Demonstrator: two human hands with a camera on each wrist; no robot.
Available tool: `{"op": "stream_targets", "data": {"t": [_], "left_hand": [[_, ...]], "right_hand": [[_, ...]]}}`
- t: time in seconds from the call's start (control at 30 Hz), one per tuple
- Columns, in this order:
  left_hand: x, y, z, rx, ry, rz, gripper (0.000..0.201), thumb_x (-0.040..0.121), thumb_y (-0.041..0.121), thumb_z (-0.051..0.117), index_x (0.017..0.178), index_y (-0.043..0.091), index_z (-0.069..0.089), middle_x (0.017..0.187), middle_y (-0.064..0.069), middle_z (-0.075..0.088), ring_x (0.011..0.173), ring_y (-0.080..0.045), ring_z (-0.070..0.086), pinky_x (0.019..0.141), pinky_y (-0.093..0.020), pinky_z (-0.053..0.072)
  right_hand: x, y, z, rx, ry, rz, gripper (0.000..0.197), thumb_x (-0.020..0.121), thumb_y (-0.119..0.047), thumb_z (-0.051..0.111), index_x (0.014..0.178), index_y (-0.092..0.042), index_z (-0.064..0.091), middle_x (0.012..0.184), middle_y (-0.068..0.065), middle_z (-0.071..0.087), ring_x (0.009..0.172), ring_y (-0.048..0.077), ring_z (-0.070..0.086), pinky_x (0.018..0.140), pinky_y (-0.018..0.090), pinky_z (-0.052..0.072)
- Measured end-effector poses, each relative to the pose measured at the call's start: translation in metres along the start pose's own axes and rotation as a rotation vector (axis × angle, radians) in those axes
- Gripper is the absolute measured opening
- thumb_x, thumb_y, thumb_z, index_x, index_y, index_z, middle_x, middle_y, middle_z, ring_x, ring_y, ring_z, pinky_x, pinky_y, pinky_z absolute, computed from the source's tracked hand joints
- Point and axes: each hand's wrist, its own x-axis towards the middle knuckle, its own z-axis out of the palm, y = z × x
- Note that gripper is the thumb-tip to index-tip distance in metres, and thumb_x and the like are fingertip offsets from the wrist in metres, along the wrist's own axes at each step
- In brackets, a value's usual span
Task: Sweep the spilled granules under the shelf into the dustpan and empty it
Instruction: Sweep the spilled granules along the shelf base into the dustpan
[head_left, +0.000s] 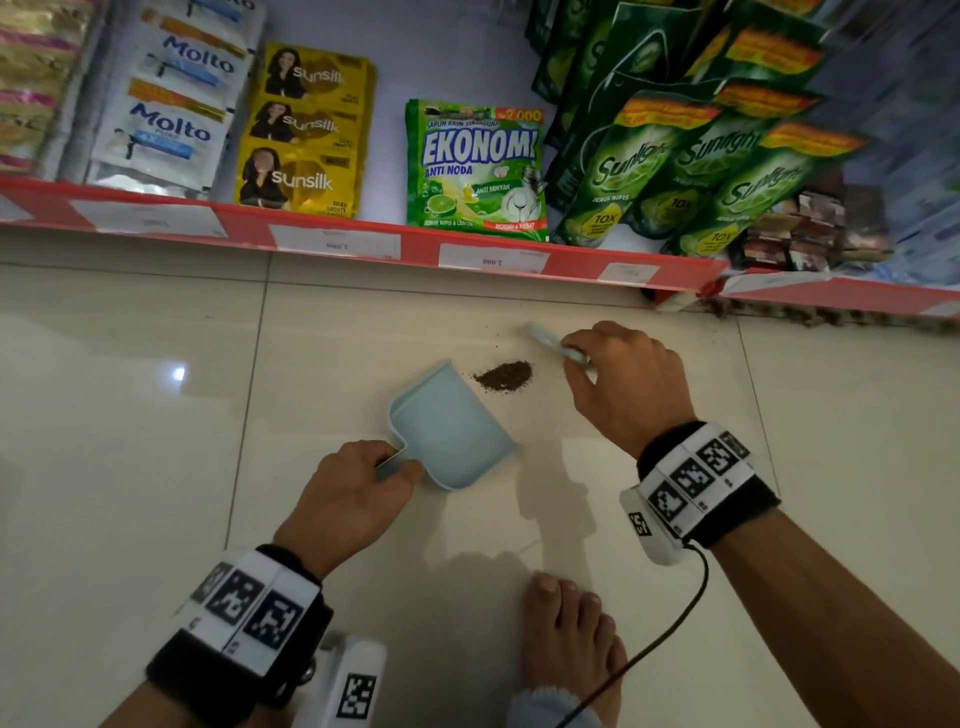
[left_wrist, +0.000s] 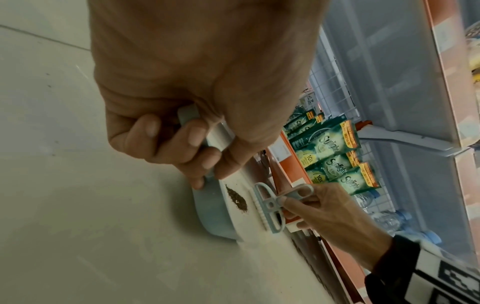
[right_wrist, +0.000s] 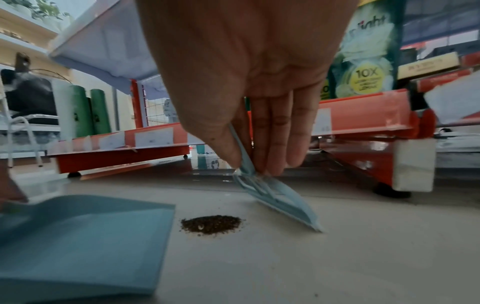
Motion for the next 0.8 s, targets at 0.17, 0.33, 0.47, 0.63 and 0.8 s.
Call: {"op": "stream_targets", "data": {"t": [0.17, 0.33, 0.47, 0.63, 0.8], "left_hand": [[0.003, 0.011, 0.008, 0.004, 0.000, -0.024, 0.044, 0.090, 0.029, 0.061, 0.054, 0.013, 0.043, 0.052, 0.002, 0.045, 0.052, -0.016, 0.044, 0.054, -0.028, 0.033], [0.005, 0.015, 0.016, -0.015, -0.027, -0.024, 0.041, 0.093, 0.029, 0.059, 0.058, 0.010, 0.047, 0.056, -0.001, 0.050, 0.054, -0.015, 0.048, 0.054, -0.027, 0.036], [0.004, 0.015, 0.018, -0.029, -0.050, -0.030, 0.039, 0.094, 0.030, 0.057, 0.060, 0.014, 0.048, 0.060, 0.001, 0.053, 0.056, -0.013, 0.049, 0.052, -0.024, 0.035], [0.002, 0.016, 0.019, -0.047, -0.072, -0.044, 0.036, 0.095, 0.032, 0.056, 0.063, 0.017, 0.048, 0.065, 0.001, 0.054, 0.061, -0.013, 0.049, 0.055, -0.022, 0.035], [-0.001, 0.018, 0.020, -0.049, -0.081, -0.054, 0.037, 0.095, 0.031, 0.055, 0.062, 0.017, 0.046, 0.064, 0.002, 0.054, 0.060, -0.012, 0.049, 0.057, -0.025, 0.037]], "right_hand": [[-0.012, -0.026, 0.002, 0.042, -0.052, -0.072, 0.027, 0.097, -0.039, 0.051, 0.095, -0.022, 0.071, 0.082, -0.002, 0.065, 0.066, 0.025, 0.060, 0.056, 0.026, 0.033], [-0.026, -0.035, 0.001, 0.341, -0.064, -0.088, 0.026, 0.097, -0.036, 0.053, 0.097, -0.018, 0.072, 0.085, -0.003, 0.069, 0.072, 0.019, 0.063, 0.062, 0.036, 0.054], [-0.025, -0.030, -0.006, 0.417, 0.089, -0.056, 0.022, 0.097, -0.033, 0.055, 0.099, -0.018, 0.072, 0.088, -0.002, 0.070, 0.073, 0.019, 0.065, 0.058, 0.039, 0.056], [-0.019, -0.028, -0.009, 0.129, 0.004, -0.035, 0.026, 0.100, -0.036, 0.047, 0.101, -0.023, 0.069, 0.087, -0.004, 0.061, 0.070, 0.022, 0.059, 0.057, 0.030, 0.046], [-0.032, -0.041, -0.003, 0.329, -0.102, -0.133, 0.025, 0.099, -0.037, 0.050, 0.101, -0.023, 0.071, 0.088, -0.006, 0.066, 0.074, 0.016, 0.062, 0.063, 0.035, 0.054]]}}
